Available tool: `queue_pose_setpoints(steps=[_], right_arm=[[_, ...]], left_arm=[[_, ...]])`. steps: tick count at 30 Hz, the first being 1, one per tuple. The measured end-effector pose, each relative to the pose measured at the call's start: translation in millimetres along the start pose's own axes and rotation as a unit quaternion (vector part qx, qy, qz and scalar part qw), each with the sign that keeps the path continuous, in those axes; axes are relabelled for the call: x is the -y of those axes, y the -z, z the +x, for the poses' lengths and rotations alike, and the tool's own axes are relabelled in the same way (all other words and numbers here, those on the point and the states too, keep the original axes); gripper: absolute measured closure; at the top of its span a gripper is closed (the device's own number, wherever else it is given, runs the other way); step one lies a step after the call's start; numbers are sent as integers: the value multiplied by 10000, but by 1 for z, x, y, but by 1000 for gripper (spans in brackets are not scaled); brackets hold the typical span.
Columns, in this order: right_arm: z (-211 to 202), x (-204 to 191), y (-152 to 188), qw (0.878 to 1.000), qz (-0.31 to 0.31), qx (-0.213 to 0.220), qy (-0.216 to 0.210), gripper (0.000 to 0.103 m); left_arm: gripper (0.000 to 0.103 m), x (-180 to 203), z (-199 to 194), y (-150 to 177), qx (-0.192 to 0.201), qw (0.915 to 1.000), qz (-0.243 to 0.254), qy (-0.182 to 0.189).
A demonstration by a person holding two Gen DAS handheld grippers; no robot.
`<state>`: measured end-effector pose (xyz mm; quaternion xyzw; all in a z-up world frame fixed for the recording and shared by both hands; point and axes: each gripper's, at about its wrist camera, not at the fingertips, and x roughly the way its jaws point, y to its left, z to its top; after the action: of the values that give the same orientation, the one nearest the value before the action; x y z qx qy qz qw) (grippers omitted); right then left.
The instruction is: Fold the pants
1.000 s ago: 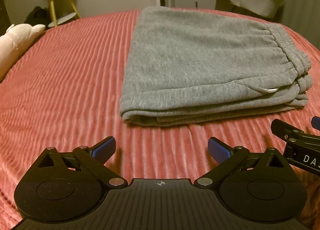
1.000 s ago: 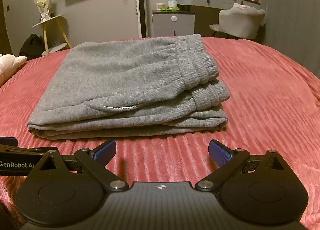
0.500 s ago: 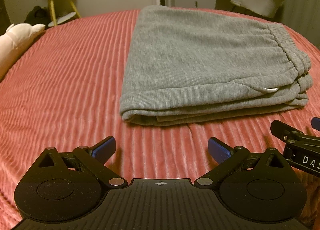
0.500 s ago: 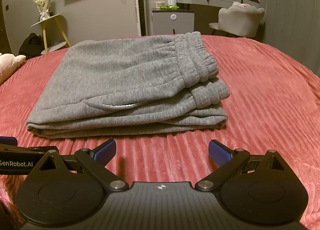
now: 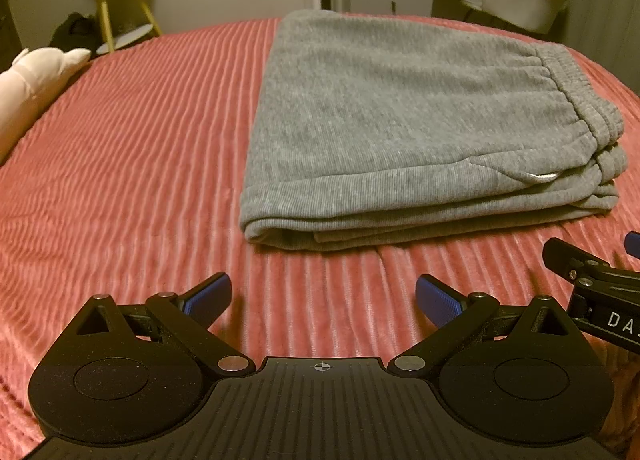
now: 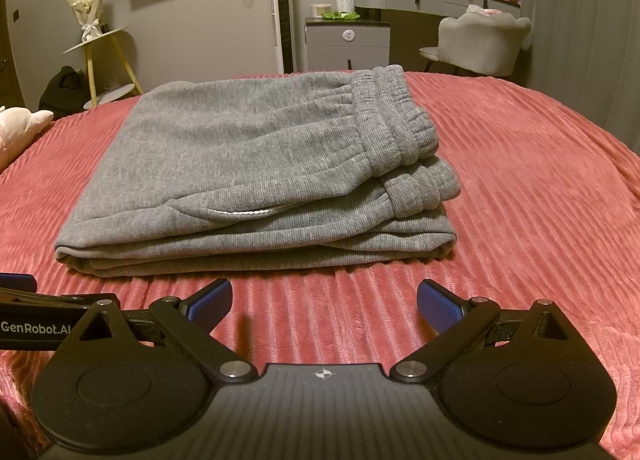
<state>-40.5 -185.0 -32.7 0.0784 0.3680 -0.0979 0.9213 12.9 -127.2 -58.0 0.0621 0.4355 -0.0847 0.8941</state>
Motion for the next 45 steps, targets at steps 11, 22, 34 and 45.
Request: queue_pose_setpoints(steps=[11,22,34,45], right_arm=[[0,0,0,10000,1,4,7,4],[0,0,0,10000,-4,1,4,4],[-1,-1,-1,10000,3,3,3,4],[-1,-3,0,10000,11,0,1,4]], left_arm=[[1,0,0,0,-3,10000,2,-4],[1,0,0,1,-24,10000,-15,-1],[1,-1,1,0,-51,10000,-20,-16],[1,-1,1,0,-53,10000,-25,-14]])
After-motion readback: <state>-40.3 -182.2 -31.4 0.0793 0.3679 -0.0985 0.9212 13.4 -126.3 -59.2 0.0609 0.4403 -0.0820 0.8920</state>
